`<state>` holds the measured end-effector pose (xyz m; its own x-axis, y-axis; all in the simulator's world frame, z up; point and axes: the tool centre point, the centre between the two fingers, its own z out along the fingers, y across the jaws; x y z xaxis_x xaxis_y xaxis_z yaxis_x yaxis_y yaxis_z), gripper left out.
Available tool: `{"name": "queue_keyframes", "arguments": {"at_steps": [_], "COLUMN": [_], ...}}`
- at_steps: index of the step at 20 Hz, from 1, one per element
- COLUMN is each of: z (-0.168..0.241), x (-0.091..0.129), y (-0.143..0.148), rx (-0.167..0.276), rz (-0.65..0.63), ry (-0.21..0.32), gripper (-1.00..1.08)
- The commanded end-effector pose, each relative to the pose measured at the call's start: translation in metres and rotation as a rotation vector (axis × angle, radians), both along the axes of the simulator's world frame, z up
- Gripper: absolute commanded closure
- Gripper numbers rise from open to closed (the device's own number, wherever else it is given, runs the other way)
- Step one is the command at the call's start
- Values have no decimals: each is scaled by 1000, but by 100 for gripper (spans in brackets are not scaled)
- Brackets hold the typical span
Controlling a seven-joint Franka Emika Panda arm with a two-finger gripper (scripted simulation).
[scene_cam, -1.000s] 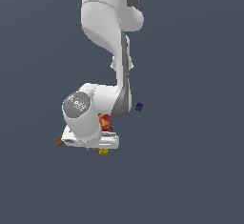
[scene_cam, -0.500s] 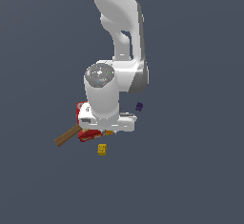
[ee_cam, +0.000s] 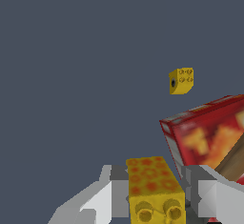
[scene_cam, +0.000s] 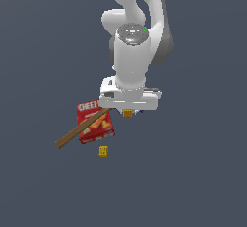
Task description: Pick up a designated object from a clutter of objects.
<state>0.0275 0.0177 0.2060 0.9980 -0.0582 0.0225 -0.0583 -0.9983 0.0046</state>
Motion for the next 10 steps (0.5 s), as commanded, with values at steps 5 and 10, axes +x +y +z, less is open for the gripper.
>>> {"name": "queue_keyframes", "arguments": {"at_steps": [5,10], "z": [51,89], "x": [-37,-63], "y": [51,88], "rx": [-1,-1], "rz": [-1,-1], "ry": [7,12], "gripper": [108,108]}}
